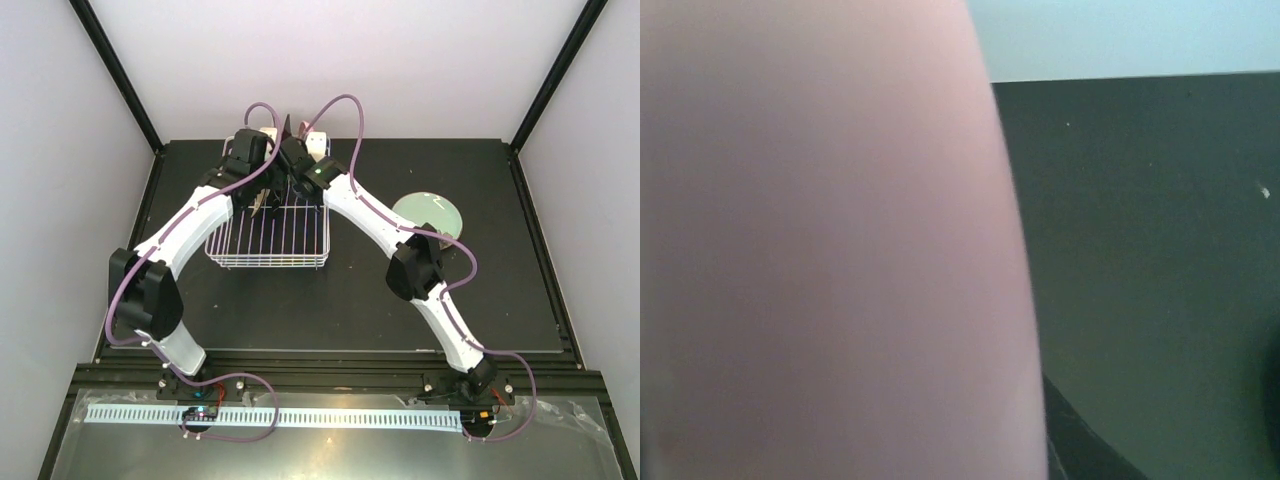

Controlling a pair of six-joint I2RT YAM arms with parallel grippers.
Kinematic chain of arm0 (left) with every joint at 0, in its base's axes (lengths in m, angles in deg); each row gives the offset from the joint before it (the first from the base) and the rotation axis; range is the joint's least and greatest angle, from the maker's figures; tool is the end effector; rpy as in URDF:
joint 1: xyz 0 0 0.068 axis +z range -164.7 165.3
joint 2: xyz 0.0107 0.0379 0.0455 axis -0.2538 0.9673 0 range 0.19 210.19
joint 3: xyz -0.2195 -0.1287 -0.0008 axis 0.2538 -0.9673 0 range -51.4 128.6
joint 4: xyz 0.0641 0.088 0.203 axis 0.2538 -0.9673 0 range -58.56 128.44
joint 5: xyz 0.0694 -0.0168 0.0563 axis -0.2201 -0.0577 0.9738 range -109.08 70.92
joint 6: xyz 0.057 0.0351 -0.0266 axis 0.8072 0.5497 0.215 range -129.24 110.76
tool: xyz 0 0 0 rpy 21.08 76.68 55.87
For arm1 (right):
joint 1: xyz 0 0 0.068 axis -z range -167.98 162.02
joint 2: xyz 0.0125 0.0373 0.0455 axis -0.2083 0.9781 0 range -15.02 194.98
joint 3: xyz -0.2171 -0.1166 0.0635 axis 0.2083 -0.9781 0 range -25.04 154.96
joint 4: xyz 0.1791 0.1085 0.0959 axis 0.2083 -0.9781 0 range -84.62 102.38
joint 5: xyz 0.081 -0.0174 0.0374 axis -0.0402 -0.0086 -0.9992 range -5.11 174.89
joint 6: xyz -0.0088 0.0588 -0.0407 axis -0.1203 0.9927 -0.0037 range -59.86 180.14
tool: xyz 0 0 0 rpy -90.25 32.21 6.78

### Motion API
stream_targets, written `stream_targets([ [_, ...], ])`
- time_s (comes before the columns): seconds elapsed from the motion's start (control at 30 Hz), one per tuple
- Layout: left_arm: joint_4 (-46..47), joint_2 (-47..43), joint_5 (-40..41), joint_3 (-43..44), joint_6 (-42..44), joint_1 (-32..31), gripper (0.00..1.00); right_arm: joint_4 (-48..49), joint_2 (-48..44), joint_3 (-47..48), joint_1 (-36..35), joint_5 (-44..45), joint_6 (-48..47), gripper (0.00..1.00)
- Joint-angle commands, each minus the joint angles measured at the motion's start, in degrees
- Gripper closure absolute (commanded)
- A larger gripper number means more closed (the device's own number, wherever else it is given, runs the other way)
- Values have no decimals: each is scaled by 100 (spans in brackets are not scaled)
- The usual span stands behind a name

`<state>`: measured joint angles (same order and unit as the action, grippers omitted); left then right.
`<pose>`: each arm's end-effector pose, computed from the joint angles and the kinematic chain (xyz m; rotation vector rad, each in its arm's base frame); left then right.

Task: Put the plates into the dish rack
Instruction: Place the plate at the center of the board.

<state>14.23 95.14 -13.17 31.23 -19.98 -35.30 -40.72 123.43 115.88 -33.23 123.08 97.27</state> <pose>0.3464 -0.1235 0.2918 0.1325 2.2071 -0.1908 0.3702 0.3211 0.2517 0.1165 2.2211 -0.0550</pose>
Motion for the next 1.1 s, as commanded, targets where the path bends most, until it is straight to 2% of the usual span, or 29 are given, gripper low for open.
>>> stream_targets([
  [0.0, -585, 5, 211, -176, 257, 153, 97, -137, 88, -39, -4, 11, 19, 72],
  [0.27, -576, 14, 139, -184, 226, 162, 97, 116, -262, -334, 11, -33, 22, 57],
  [0.63, -593, 70, 69, -171, 189, 173, 98, 478, -872, -1028, 28, -93, 77, 57],
  [0.73, -594, 83, 55, -185, 175, 179, 98, 870, -1080, -1434, 63, -295, 80, 68],
  [0.9, -594, 84, 50, -169, 178, 184, 98, 610, -836, -1044, 157, -391, 109, 90],
  [1.07, -594, 85, 29, -158, 169, 213, 98, 679, -904, -1134, 157, -339, 92, 98],
])
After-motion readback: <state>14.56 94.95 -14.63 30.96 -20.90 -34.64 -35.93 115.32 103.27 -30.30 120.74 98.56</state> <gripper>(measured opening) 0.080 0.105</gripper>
